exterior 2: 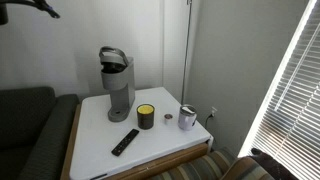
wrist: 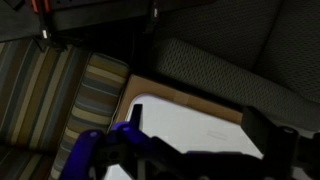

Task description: Close the coffee maker

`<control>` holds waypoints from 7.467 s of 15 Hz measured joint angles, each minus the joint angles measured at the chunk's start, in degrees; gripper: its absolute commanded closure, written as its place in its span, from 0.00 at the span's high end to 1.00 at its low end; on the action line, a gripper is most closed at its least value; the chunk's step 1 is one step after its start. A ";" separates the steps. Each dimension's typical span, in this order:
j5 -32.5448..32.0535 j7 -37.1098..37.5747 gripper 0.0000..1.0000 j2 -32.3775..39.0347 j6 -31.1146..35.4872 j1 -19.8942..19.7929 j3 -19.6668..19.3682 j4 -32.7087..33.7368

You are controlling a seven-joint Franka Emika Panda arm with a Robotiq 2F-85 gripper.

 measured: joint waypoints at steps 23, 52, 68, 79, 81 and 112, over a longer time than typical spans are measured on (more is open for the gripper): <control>-0.88 -0.73 1.00 0.56 0.00 0.00 0.46 1.25; -7.69 -9.14 1.00 21.02 14.87 3.62 5.37 21.92; -11.44 -18.20 0.53 32.90 -0.54 3.91 6.43 43.41; -20.48 -16.07 0.00 55.29 -10.12 8.39 8.84 73.25; -20.34 -15.16 0.00 57.58 -10.12 8.92 8.97 76.20; -15.86 -6.58 0.00 58.71 -2.71 9.29 9.22 66.67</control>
